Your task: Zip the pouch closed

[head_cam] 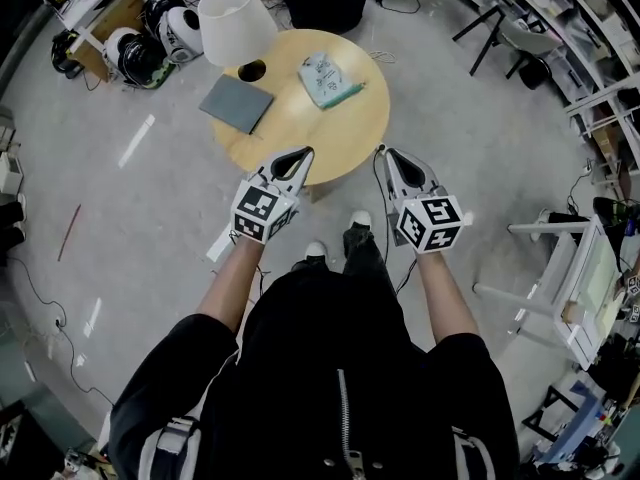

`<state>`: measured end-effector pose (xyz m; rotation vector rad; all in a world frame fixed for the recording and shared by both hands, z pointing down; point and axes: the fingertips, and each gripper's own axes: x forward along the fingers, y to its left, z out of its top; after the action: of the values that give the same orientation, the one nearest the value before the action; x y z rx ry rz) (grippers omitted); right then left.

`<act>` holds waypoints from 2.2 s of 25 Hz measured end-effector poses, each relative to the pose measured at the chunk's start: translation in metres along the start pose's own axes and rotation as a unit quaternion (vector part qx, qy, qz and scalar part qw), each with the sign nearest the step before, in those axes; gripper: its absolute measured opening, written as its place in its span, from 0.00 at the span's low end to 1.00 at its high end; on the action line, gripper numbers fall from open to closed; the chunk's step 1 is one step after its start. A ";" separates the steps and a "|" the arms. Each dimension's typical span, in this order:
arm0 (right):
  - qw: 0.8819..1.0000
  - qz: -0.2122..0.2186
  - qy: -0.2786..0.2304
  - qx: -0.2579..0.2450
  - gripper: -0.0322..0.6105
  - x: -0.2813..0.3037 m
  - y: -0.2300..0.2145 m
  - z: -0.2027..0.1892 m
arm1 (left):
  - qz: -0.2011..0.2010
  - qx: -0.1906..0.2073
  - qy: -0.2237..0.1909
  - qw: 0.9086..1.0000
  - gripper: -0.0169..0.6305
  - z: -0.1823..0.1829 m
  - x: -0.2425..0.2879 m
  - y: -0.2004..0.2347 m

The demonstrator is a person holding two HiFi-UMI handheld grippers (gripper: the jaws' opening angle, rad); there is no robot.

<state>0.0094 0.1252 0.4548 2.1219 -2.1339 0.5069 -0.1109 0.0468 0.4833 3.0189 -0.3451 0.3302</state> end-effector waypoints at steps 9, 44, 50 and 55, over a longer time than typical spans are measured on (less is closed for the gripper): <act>0.999 0.043 0.018 -0.003 0.05 0.076 -0.046 0.012 | 0.045 -0.019 0.013 0.999 0.03 0.000 0.042 0.055; 0.853 0.379 0.232 -0.275 0.11 0.327 -0.225 -0.071 | 0.293 -0.159 0.089 0.939 0.03 -0.044 0.191 0.170; 0.796 0.426 0.261 -0.340 0.16 0.346 -0.229 -0.104 | 0.327 -0.181 0.092 0.923 0.03 -0.057 0.179 0.164; 0.747 0.464 0.280 -0.385 0.20 0.357 -0.231 -0.131 | 0.346 -0.199 0.097 0.912 0.03 -0.070 0.167 0.155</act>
<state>0.2044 -0.1732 0.7218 0.3280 -2.2449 0.1755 -0.0023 -0.1312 0.5980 2.3415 -1.2849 0.5199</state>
